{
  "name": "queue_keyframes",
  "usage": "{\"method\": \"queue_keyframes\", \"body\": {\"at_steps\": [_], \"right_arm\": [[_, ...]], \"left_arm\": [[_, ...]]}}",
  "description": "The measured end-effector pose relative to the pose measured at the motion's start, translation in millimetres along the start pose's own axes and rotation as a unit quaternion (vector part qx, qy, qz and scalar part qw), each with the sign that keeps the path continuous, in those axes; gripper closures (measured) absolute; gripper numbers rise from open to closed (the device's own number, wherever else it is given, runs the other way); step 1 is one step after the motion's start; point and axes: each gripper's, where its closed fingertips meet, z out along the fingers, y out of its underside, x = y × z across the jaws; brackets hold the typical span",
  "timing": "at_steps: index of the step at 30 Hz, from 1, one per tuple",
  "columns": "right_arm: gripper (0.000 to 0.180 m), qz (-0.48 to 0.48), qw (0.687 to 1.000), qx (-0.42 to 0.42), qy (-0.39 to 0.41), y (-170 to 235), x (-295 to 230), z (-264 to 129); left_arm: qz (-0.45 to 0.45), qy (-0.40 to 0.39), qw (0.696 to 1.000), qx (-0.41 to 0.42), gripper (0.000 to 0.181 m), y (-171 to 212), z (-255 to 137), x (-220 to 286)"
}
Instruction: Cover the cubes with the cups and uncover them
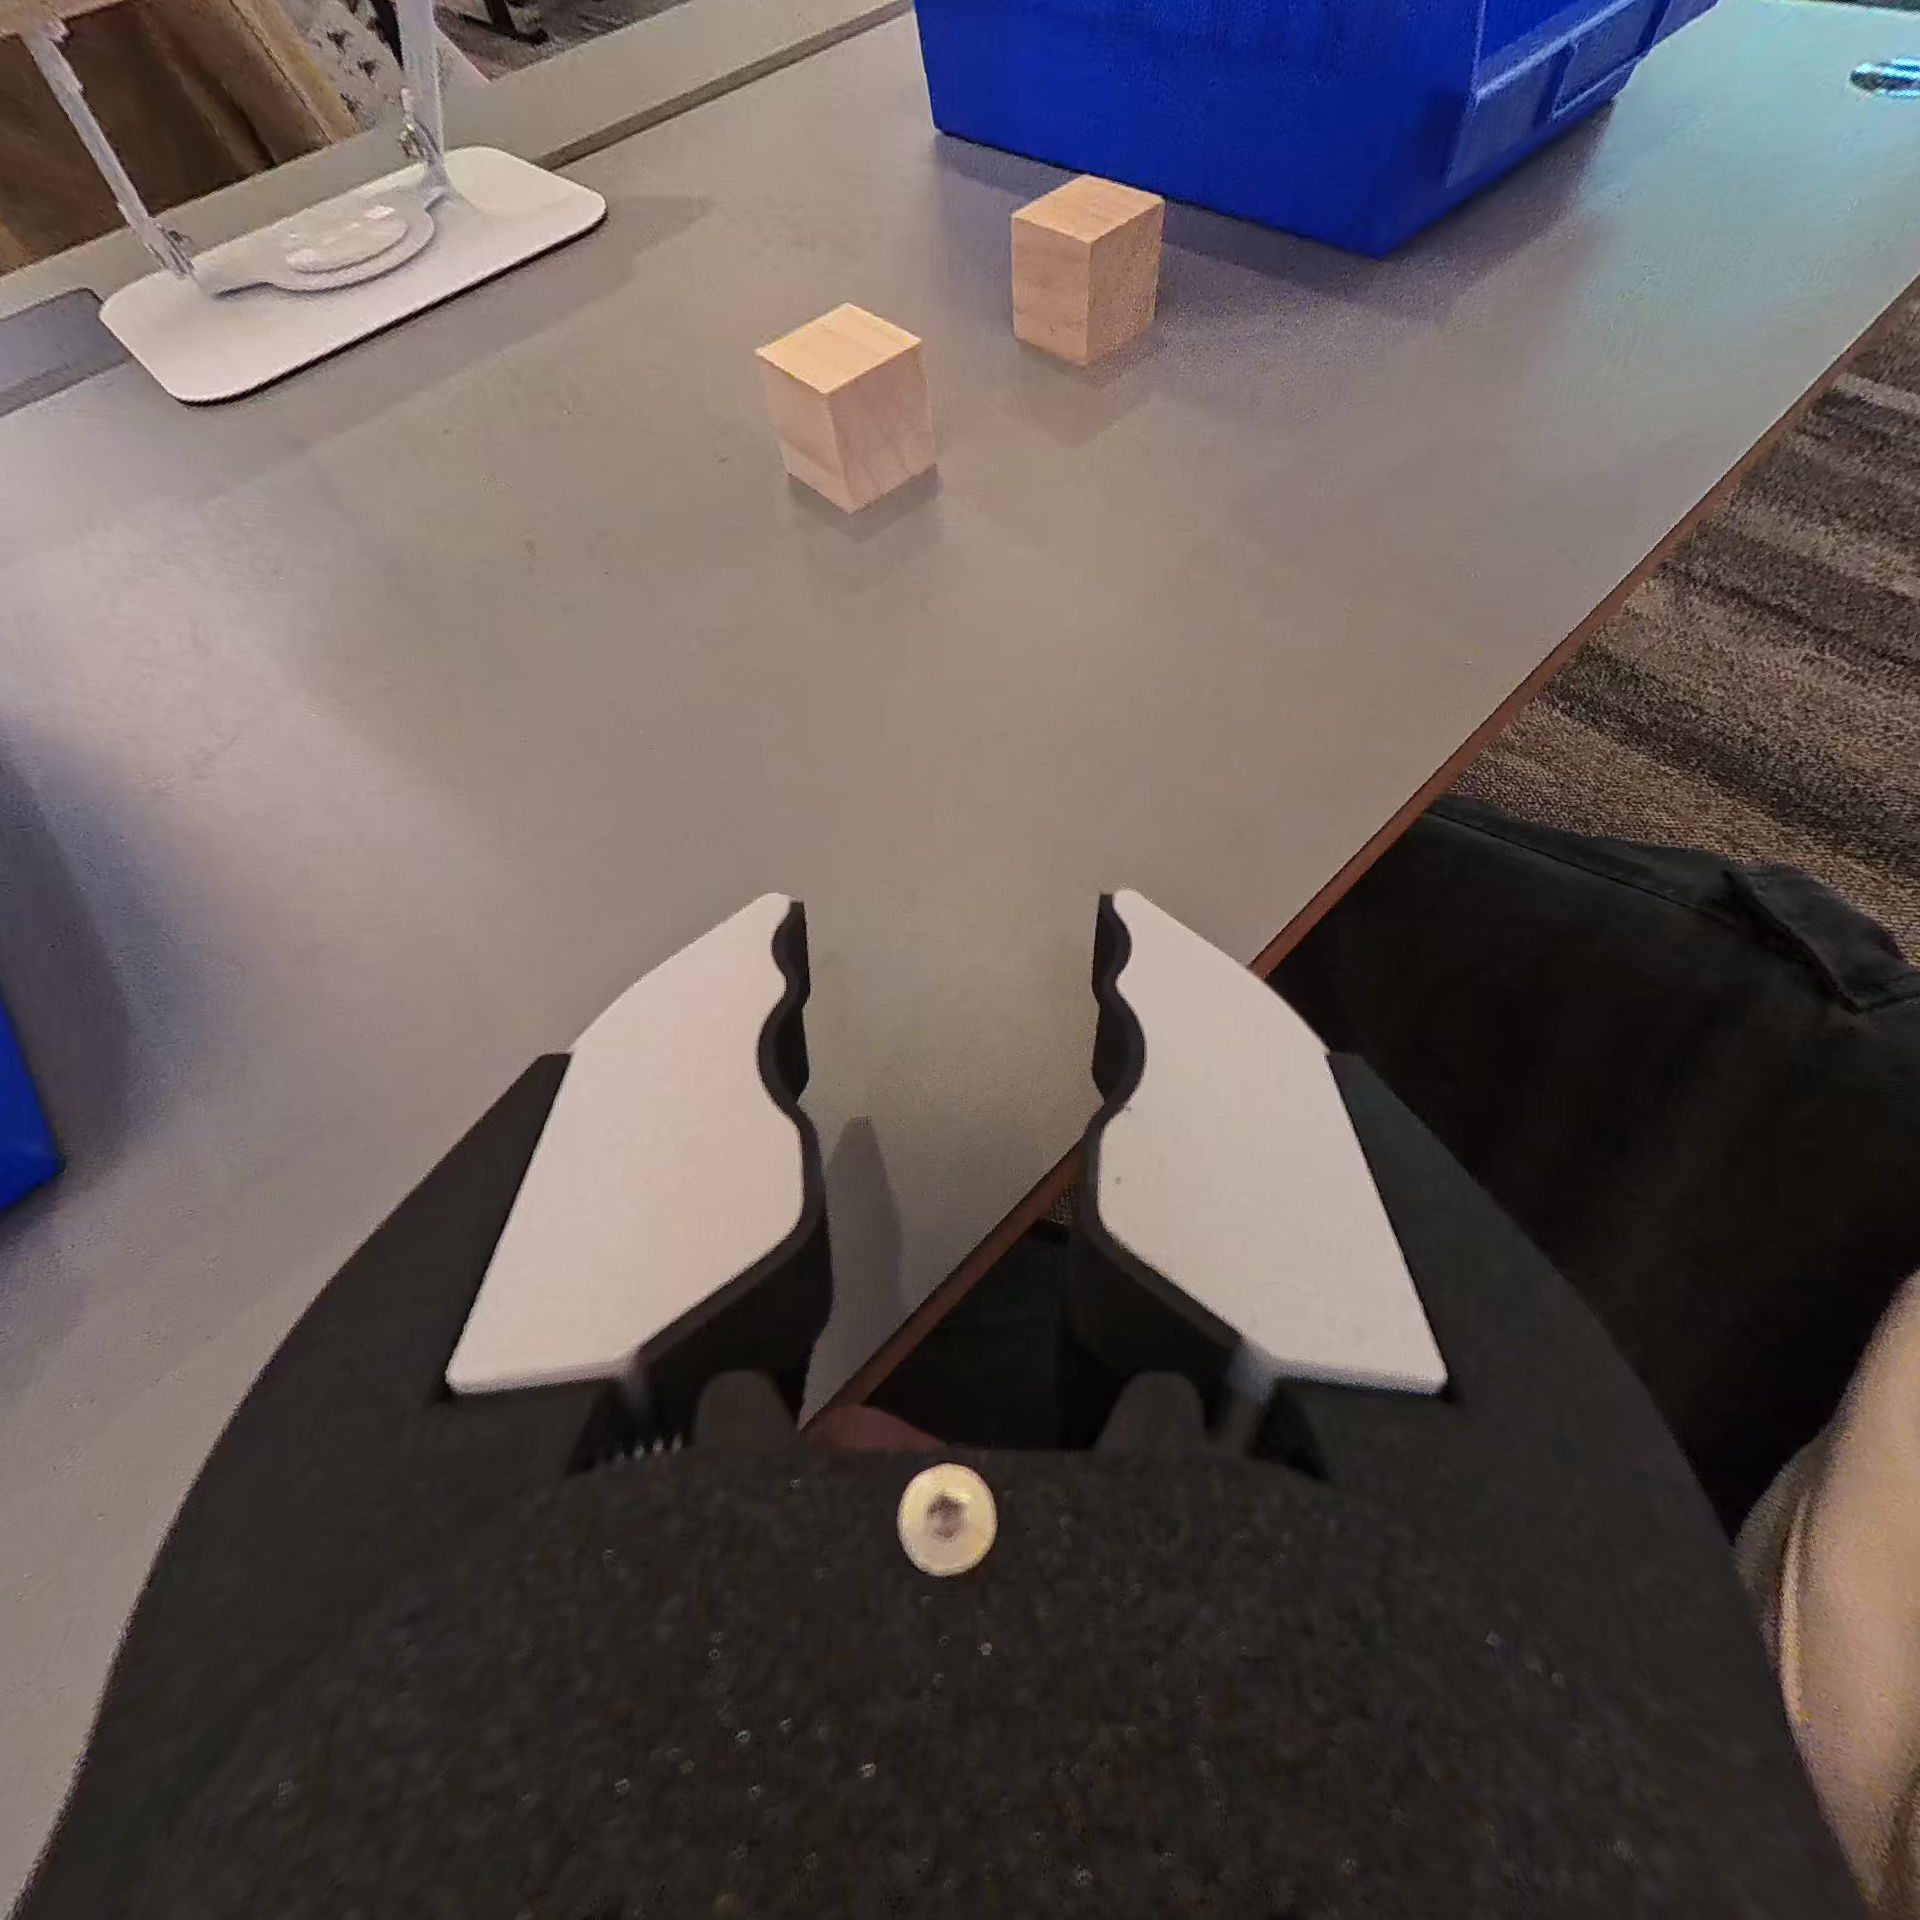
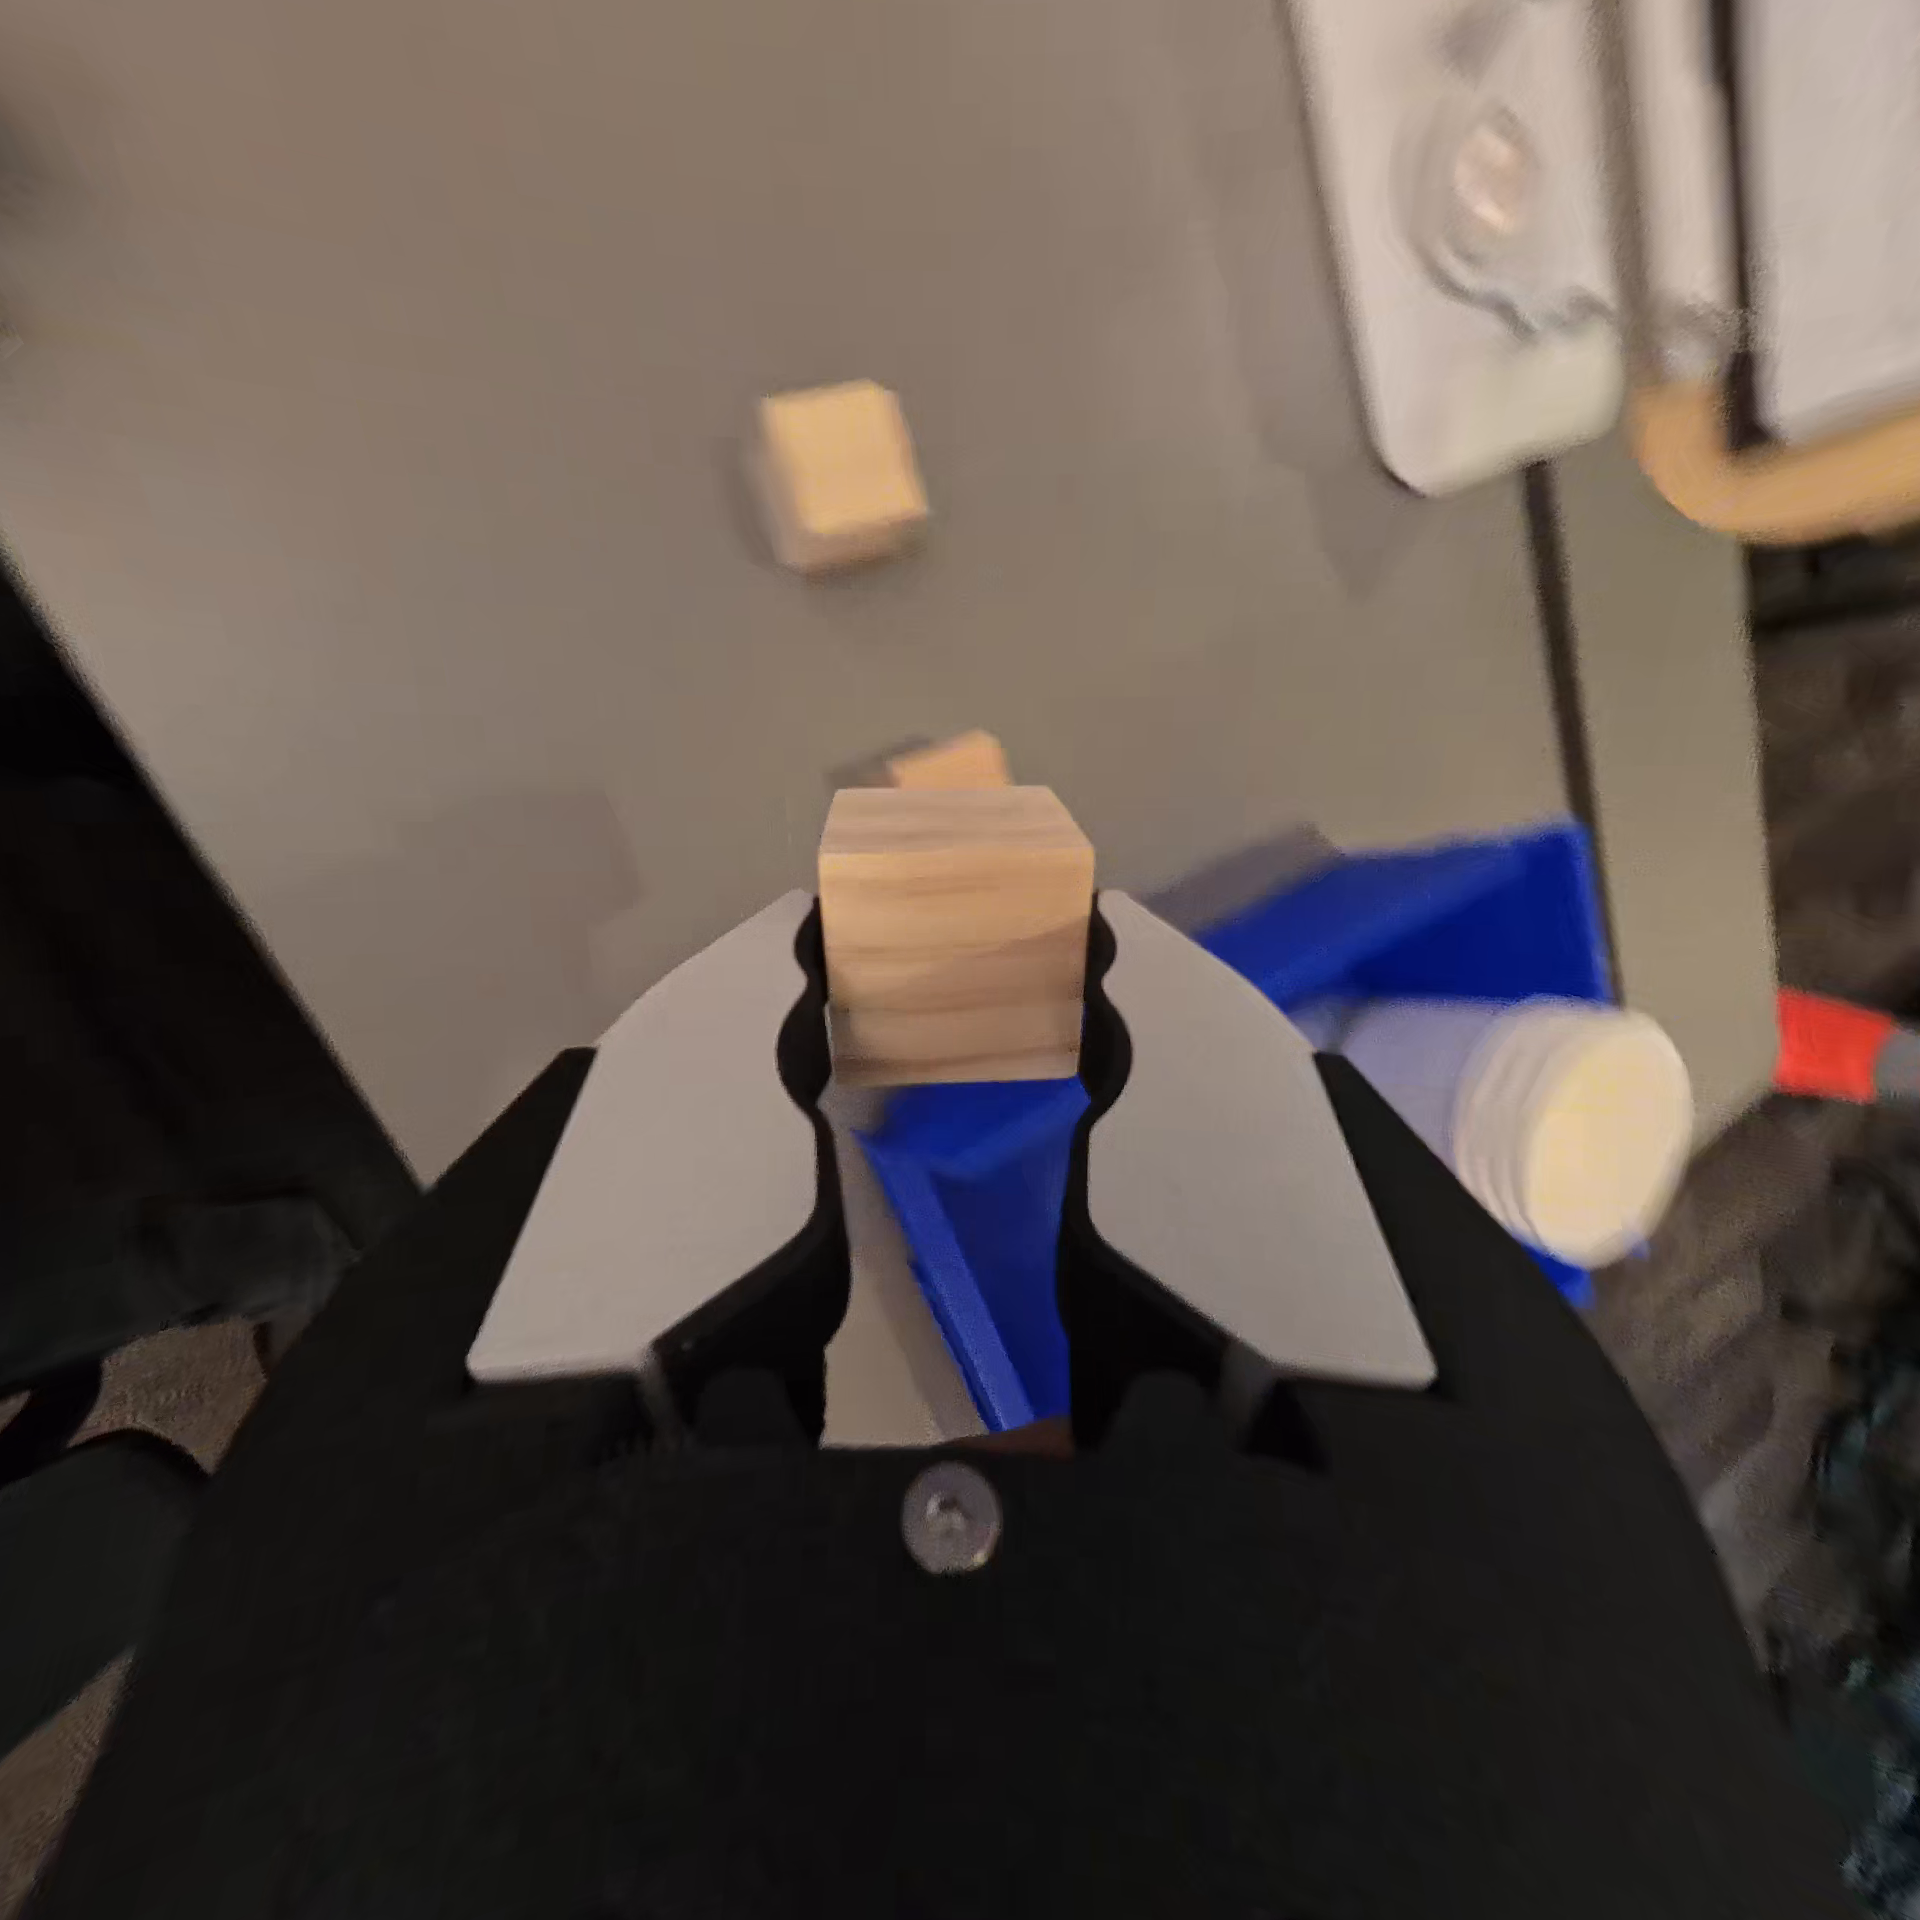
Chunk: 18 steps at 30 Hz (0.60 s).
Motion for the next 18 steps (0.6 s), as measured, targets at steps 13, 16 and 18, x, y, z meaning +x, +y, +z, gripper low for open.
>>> {"method": "queue_keyframes", "body": {"at_steps": [13,16,18], "right_arm": [[0.134,0.198,0.964,-0.174,-0.022,153.1,97.0,86.4],[0.134,0.221,0.953,-0.206,-0.037,165.5,95.6,114.8],[0.134,0.241,0.944,-0.221,-0.047,172.9,94.4,126.8]], "left_arm": [[0.008,0.003,1.0,0.004,0.128,-9.4,4.9,4.8],[0.008,0.001,1.0,0.002,0.128,-8.1,5.0,3.7],[0.006,0.002,1.0,0.0,0.128,-7.1,5.4,3.5]]}}
